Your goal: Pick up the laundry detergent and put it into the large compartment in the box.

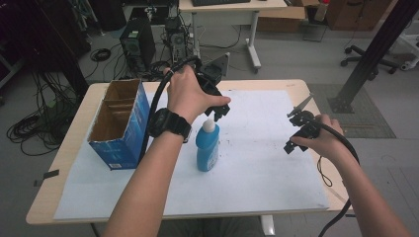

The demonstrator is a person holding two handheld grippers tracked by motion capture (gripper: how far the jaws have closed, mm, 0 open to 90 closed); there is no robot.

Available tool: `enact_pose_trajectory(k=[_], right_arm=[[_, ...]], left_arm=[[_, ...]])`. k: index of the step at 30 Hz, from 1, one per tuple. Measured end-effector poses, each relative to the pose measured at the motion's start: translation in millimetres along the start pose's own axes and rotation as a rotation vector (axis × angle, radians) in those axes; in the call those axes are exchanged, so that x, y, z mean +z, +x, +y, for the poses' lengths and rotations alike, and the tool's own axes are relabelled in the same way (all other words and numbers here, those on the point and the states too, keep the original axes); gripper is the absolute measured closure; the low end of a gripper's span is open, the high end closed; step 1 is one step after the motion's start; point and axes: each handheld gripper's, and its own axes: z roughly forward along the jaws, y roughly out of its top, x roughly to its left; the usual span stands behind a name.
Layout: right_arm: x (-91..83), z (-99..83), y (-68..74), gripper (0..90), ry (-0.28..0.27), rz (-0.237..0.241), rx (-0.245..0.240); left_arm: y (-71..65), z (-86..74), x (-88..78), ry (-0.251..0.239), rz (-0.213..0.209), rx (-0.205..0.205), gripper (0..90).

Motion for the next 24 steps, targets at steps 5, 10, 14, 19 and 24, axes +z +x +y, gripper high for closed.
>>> enact_pose_trajectory(k=[5,10,14,19,24], right_arm=[[0.8,-0.1,0.0,19.9,0.000,0.001,-0.001],[1.3,-0.3,0.0,19.9,0.000,0.002,0.001],[1.4,-0.6,0.3,19.8,-0.003,-0.001,-0.001],[1.8,-0.9,-0.1,19.8,-0.001,-0.001,0.001],[3.2,-1.2,0.1,19.8,0.002,0.000,0.000]], left_arm=[[-1.4,0.2,2.4,0.004,0.002,-0.006,8.2],[-6.1,0.6,8.1,0.014,-0.003,-0.001,8.2],[-7.5,0.9,11.7,0.015,-0.004,-0.004,8.2],[-9.1,0.7,14.5,0.019,-0.001,-0.003,8.4],[-11.6,-0.2,19.4,0.020,-0.005,-0.006,8.6]])
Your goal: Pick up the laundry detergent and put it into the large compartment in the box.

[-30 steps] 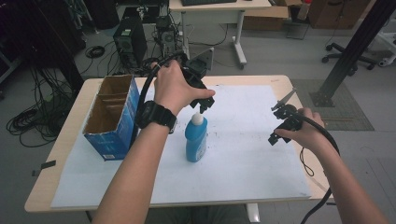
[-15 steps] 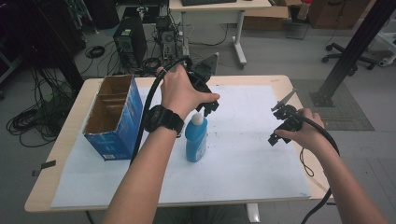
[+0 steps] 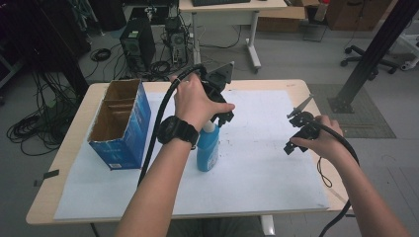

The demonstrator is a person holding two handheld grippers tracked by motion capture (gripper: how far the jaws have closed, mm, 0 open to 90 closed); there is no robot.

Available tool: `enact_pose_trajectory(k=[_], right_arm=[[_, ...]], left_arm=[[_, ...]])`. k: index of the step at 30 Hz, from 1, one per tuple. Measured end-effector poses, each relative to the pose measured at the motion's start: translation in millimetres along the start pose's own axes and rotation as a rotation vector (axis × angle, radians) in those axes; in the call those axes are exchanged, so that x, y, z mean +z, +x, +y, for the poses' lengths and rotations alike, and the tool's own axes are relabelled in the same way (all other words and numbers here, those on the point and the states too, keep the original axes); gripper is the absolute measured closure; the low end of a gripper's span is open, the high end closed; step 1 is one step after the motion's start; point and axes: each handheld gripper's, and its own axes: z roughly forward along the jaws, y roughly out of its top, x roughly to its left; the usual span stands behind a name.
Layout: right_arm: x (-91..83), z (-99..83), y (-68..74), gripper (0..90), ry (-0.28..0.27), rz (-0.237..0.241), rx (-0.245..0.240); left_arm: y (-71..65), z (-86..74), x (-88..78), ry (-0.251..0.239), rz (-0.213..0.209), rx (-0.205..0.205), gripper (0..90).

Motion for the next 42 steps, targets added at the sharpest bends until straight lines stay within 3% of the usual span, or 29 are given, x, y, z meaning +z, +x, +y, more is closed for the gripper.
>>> enact_pose_trajectory(k=[27,42], right_arm=[[6.7,0.1,0.2,19.8,0.008,0.001,-0.001],[7.9,1.4,0.2,19.8,0.011,0.000,0.002]], left_arm=[[-4.3,-2.4,28.7,0.041,-0.007,-0.020,8.8],[-5.8,-4.8,45.3,0.063,-0.017,-0.007,9.1]])
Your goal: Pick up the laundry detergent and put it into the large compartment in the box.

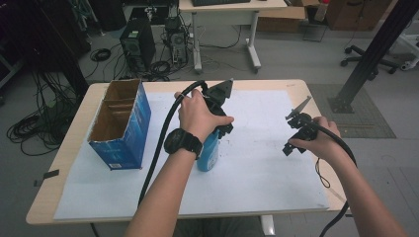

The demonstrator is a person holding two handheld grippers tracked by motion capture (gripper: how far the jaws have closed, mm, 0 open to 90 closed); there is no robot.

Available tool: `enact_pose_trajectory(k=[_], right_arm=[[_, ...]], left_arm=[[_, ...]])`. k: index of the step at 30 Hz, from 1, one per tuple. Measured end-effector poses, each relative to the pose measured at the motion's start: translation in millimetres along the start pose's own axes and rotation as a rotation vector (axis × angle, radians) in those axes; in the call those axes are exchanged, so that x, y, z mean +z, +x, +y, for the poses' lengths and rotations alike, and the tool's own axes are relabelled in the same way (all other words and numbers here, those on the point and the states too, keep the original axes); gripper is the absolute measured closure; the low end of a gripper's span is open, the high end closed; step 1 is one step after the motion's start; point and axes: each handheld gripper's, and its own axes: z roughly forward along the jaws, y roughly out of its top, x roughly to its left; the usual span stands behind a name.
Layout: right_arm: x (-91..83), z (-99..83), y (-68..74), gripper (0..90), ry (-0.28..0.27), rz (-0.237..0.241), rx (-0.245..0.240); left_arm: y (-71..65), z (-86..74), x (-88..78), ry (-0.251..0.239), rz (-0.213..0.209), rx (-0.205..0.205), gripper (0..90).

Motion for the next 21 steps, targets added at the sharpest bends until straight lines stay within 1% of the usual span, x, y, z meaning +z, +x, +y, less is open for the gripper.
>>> enact_pose_trajectory(k=[16,18,21], right_arm=[[1.6,2.3,2.0,19.8,0.006,0.000,-0.002],[2.2,2.5,2.4,19.8,0.007,0.000,-0.005],[2.0,2.5,2.2,19.8,0.007,0.000,-0.004]], left_arm=[[-0.5,-0.8,12.7,0.011,-0.002,-0.008,9.3],[-0.5,-0.9,14.3,0.017,0.008,-0.007,9.8],[-0.7,-1.1,16.2,0.019,0.003,-0.007,12.0]])
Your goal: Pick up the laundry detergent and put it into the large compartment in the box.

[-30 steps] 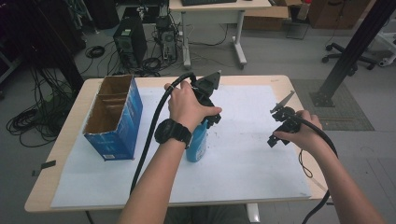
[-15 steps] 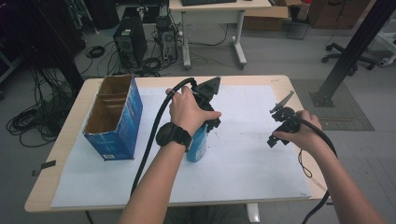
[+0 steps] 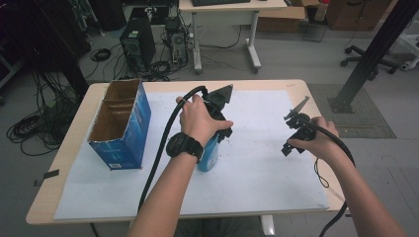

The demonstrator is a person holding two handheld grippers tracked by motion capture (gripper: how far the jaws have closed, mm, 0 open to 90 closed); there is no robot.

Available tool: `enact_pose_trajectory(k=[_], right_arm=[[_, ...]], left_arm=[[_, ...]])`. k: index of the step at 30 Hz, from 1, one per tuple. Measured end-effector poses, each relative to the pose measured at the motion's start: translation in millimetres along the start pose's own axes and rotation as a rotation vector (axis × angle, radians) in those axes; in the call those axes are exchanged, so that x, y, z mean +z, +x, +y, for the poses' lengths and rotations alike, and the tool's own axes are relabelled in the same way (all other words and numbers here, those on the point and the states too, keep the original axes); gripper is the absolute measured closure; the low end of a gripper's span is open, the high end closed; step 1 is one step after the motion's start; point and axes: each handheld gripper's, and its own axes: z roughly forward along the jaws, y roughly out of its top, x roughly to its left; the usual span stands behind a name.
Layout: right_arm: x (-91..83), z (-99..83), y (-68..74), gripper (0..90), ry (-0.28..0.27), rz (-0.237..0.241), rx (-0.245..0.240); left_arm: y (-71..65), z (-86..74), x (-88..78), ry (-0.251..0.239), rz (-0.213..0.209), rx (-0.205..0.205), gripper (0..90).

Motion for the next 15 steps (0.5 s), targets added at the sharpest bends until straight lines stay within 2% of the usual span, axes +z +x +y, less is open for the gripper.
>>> enact_pose_trajectory(k=[15], right_arm=[[0.3,-0.7,-0.3,19.9,-0.001,0.001,0.000]], left_arm=[[-3.3,1.5,10.0,0.039,0.001,-0.018,17.6]])
